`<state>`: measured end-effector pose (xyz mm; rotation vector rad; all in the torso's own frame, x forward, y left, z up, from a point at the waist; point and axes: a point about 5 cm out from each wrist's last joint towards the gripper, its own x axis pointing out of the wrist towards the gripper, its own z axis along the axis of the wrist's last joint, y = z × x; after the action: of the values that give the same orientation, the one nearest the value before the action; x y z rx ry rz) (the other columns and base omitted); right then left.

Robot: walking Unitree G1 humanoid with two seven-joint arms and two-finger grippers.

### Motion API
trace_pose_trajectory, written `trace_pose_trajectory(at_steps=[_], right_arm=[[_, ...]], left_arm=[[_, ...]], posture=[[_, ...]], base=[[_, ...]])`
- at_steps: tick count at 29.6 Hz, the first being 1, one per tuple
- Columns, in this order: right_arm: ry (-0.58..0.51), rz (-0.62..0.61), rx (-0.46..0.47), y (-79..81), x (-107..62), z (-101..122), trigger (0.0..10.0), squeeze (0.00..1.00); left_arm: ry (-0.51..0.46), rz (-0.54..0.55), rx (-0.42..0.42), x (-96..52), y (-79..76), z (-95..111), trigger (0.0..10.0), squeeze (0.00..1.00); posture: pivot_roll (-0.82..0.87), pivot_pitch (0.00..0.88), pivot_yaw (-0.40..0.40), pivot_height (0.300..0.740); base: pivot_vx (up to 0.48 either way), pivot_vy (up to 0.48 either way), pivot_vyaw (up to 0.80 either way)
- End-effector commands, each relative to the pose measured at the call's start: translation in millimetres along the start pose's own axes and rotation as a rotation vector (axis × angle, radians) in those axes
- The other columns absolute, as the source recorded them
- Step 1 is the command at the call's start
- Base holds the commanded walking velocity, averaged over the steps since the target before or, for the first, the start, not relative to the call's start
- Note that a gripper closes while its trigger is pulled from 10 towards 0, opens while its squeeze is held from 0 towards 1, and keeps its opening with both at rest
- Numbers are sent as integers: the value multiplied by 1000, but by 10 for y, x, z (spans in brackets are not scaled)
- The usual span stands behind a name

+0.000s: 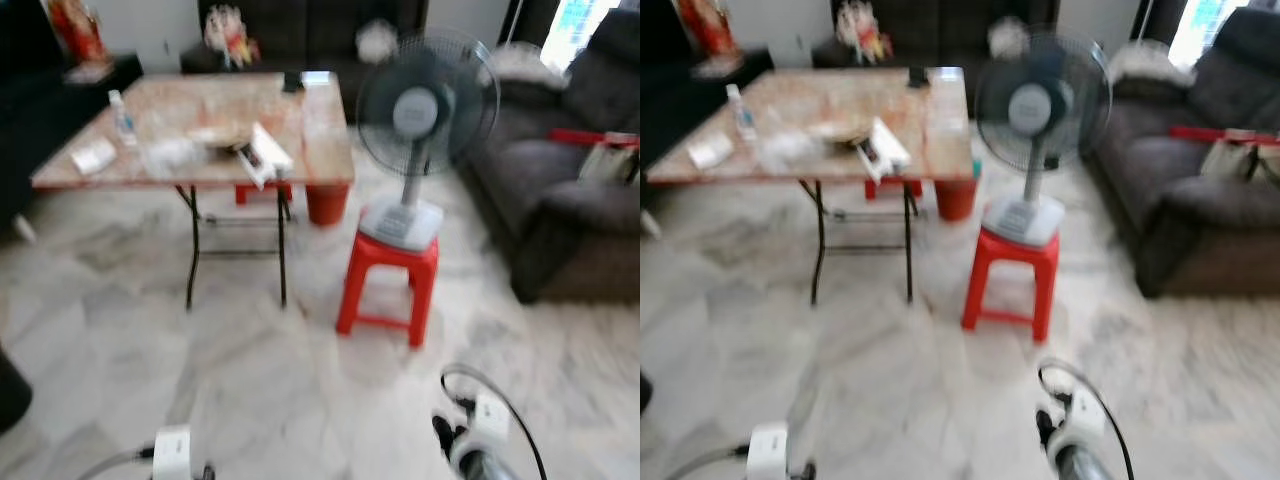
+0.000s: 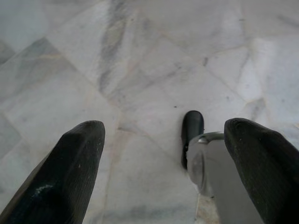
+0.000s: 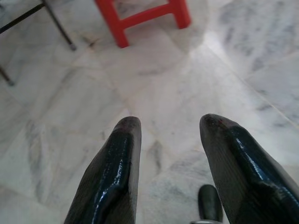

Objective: Picking trash to rubbish bin

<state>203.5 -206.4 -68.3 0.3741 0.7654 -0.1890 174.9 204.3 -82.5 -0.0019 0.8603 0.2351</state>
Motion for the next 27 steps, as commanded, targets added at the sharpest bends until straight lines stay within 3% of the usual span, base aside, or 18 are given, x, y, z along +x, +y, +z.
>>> trace_pose_trajectory(at_steps=[1,17,22,25,27], right_arm=[[-5,-5,7,-11,-2,5,10000,0],[-7,2,2,-6,3,25,10000,0],[-10,4,1,-1,8,42,10000,0],[-20,11,-2,8,16,77,10000,0],[-46,30,-11,54,38,160,10000,0]], left_arm=[[-12,6,-11,13,6,48,10000,0],[-12,5,-21,6,-16,30,10000,0],[-27,2,-22,12,-27,65,10000,0],[-76,-12,-13,33,-75,187,10000,0],[-158,-36,0,54,-167,383,10000,0]], posture=[[31,0,-12,740],[34,0,-21,740],[33,0,-26,740],[37,0,-31,740],[37,0,-32,740]], base=[[0,292,0],[0,289,0],[0,0,0],[0,0,0],[0,0,0]])
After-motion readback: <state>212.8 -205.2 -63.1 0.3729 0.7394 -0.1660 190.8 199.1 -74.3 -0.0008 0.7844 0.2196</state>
